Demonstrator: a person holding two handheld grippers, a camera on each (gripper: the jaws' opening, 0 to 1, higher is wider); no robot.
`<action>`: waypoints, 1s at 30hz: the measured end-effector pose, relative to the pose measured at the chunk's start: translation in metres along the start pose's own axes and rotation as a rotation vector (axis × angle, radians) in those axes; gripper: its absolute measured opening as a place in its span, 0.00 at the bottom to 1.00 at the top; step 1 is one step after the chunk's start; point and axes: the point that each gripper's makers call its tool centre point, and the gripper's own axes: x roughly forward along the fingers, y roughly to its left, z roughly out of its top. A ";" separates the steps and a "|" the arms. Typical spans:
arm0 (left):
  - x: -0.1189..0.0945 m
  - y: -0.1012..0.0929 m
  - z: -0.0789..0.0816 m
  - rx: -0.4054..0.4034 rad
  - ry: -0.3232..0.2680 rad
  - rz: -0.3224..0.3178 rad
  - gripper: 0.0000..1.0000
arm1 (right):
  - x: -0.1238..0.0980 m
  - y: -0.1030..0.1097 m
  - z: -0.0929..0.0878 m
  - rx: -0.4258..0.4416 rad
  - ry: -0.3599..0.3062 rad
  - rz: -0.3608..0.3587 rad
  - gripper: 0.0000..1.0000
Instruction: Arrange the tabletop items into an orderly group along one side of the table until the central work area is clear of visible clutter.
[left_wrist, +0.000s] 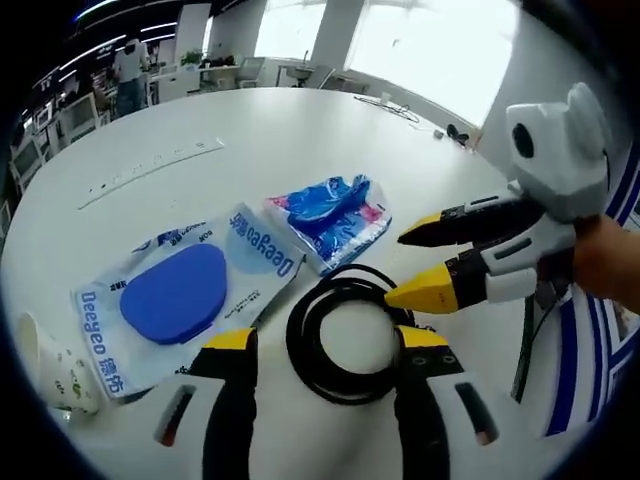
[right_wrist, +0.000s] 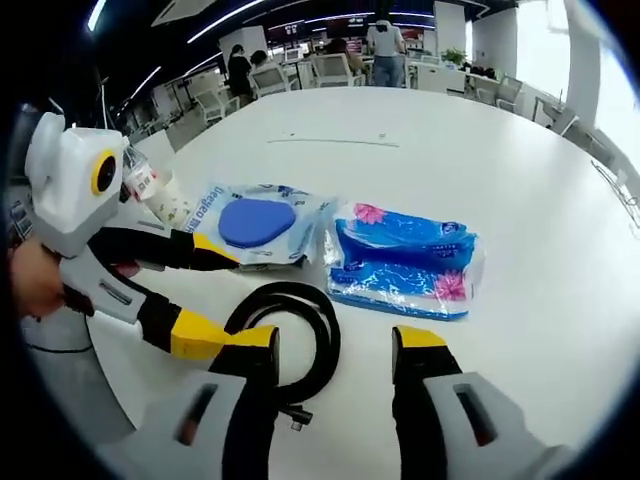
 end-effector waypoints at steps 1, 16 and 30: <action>-0.002 0.000 0.001 0.001 -0.004 -0.003 0.55 | -0.002 -0.001 0.001 0.005 -0.003 -0.001 0.46; -0.029 0.001 0.005 0.019 -0.060 -0.040 0.64 | -0.026 0.002 0.009 -0.037 -0.042 0.014 0.56; -0.073 0.003 0.011 0.035 -0.141 -0.071 0.67 | -0.051 0.011 0.015 -0.087 -0.085 0.029 0.63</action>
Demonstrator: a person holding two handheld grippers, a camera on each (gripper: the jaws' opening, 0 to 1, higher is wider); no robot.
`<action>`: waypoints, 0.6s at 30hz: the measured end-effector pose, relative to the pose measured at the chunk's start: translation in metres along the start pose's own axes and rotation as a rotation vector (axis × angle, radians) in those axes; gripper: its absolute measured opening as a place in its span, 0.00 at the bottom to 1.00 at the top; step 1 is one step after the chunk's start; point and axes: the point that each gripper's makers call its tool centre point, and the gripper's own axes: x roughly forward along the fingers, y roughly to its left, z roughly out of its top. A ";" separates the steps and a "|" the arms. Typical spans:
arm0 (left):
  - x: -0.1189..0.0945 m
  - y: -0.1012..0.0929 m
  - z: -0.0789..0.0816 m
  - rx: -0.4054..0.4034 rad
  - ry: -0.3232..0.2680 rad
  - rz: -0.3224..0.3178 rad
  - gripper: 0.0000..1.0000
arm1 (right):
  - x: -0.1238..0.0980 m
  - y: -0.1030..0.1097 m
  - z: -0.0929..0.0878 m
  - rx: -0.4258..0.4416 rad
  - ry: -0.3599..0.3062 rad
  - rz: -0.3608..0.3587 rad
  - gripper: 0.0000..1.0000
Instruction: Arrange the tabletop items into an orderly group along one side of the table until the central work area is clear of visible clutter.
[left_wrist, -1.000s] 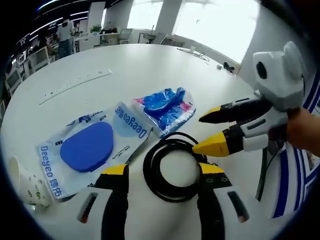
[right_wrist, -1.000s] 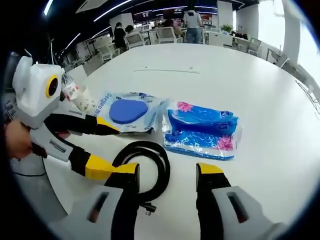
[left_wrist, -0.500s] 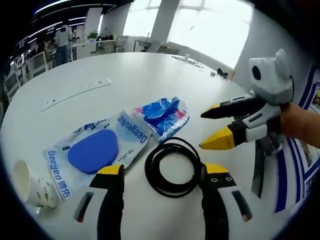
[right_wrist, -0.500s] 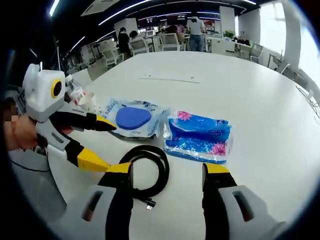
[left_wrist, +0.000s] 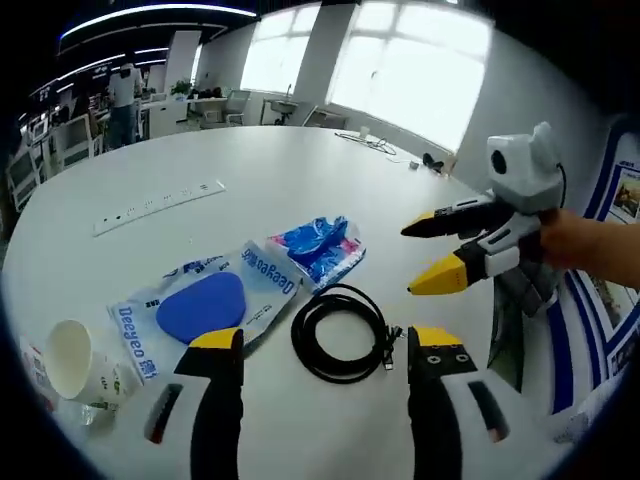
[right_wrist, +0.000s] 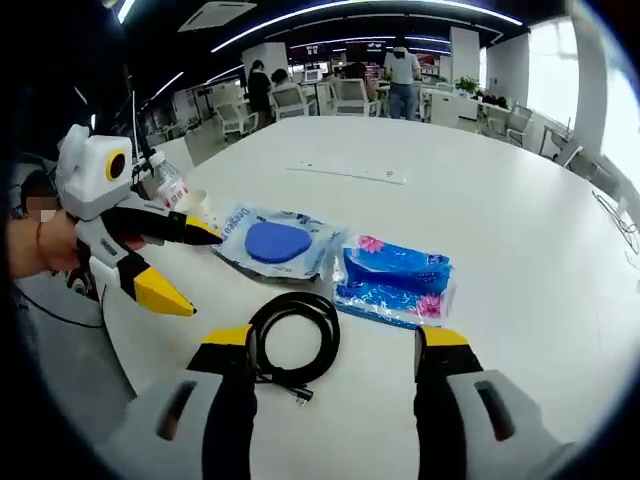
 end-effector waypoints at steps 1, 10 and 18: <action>-0.003 0.001 0.000 0.002 -0.006 0.001 0.67 | -0.002 0.001 0.001 -0.001 -0.010 0.004 0.63; -0.039 0.007 0.002 0.012 -0.047 0.019 0.69 | -0.019 0.010 0.005 -0.010 -0.048 0.015 0.66; -0.076 0.014 -0.002 0.025 -0.078 0.044 0.71 | -0.035 0.015 0.005 -0.005 -0.077 0.016 0.68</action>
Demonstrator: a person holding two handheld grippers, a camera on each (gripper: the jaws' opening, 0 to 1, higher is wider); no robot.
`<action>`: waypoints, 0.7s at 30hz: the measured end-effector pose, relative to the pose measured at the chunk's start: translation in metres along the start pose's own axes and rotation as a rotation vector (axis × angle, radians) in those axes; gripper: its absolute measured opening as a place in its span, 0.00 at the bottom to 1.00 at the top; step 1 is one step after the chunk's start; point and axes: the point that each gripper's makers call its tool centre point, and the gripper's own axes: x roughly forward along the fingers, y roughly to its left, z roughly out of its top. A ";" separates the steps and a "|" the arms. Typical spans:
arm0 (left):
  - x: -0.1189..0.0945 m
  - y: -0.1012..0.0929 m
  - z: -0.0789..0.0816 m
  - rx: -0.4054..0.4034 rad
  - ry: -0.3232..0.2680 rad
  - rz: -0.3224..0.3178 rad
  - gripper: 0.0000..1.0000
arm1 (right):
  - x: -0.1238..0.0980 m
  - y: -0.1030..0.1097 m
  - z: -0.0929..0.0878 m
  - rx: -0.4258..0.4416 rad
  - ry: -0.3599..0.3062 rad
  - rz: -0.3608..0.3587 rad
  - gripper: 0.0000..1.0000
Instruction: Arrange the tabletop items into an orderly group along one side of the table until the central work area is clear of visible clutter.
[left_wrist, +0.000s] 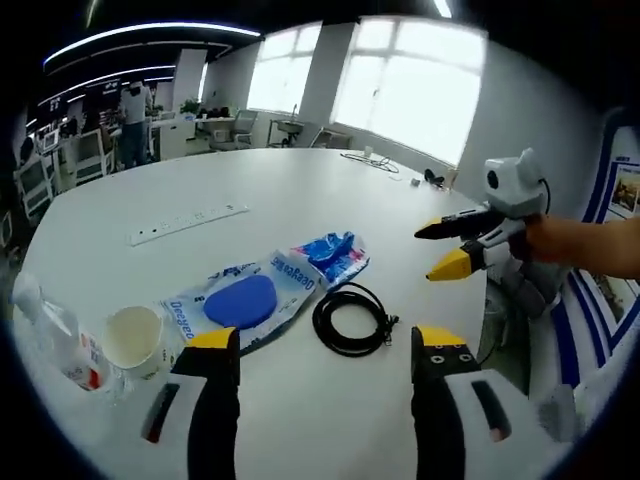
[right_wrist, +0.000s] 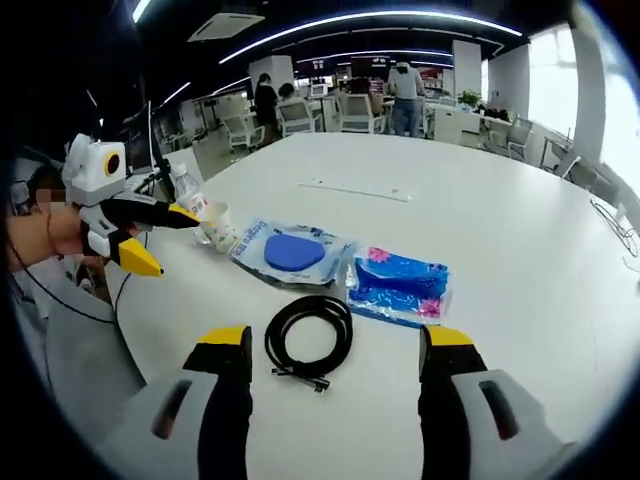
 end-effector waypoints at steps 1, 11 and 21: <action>-0.006 0.001 -0.001 -0.004 -0.005 0.003 0.71 | -0.003 0.002 0.000 -0.007 -0.005 0.000 0.69; -0.054 0.010 -0.009 0.009 -0.033 0.032 0.72 | -0.024 0.016 0.000 -0.044 -0.028 0.012 0.72; -0.106 0.024 -0.021 0.002 -0.060 0.074 0.74 | -0.042 0.039 0.000 -0.084 -0.061 0.044 0.74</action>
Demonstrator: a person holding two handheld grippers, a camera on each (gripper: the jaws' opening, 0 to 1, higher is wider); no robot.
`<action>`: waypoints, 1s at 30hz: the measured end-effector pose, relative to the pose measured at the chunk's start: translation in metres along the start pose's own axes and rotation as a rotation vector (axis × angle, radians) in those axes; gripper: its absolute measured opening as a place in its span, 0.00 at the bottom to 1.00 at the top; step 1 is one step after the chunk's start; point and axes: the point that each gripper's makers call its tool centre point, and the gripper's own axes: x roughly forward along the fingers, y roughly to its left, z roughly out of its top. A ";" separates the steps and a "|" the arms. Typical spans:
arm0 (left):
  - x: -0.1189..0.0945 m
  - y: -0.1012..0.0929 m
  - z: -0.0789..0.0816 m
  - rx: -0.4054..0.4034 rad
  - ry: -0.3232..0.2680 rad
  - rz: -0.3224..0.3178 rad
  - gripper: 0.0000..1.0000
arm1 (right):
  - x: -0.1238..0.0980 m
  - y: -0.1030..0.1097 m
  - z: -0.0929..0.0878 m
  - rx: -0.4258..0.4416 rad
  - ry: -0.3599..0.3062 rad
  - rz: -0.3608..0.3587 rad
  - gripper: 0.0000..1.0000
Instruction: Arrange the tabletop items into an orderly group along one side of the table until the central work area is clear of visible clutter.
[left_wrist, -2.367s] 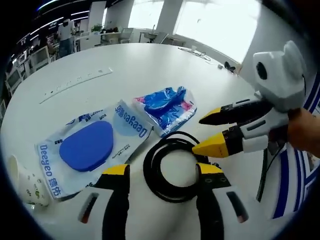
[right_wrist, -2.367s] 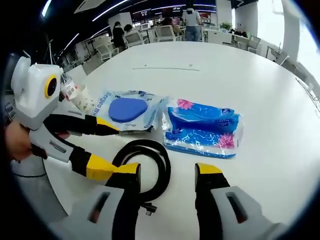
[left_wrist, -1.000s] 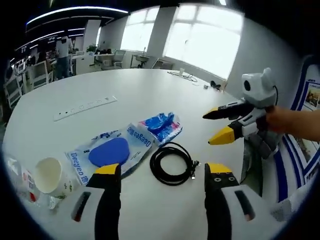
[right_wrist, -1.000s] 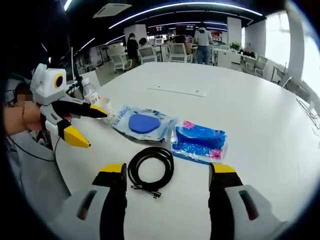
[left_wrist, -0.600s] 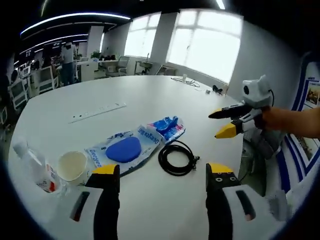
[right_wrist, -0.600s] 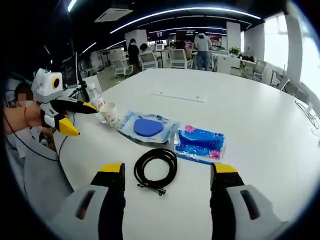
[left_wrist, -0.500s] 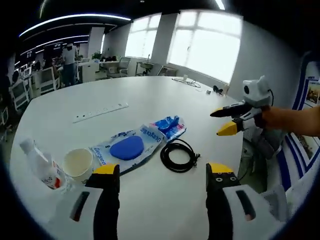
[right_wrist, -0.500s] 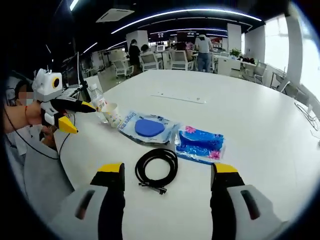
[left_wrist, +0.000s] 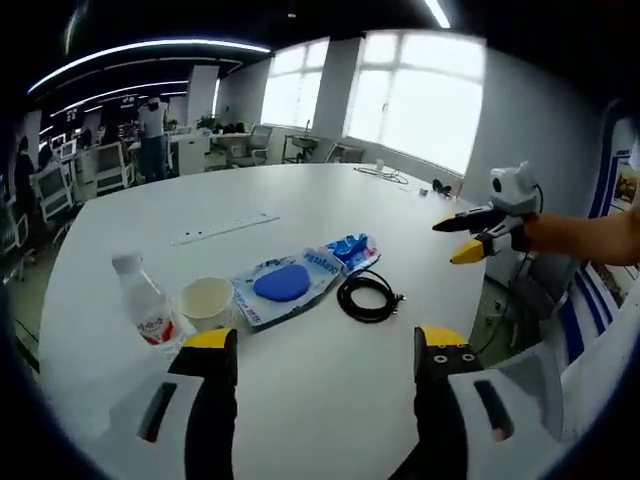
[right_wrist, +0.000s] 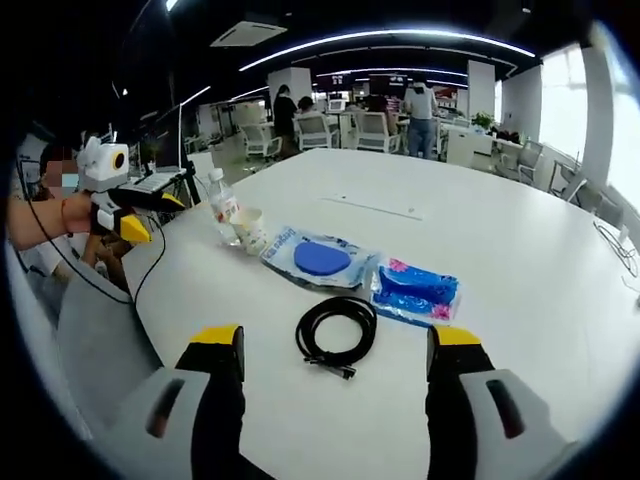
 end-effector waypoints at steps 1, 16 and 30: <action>-0.005 0.002 -0.001 0.000 -0.002 0.005 0.74 | -0.001 0.002 0.000 -0.002 -0.002 0.001 0.74; -0.064 0.026 -0.027 -0.027 -0.041 0.034 0.83 | -0.020 0.026 -0.011 0.000 -0.040 0.019 0.76; -0.072 0.022 -0.052 -0.067 -0.036 0.032 0.85 | -0.030 0.038 -0.031 0.030 -0.016 0.009 0.75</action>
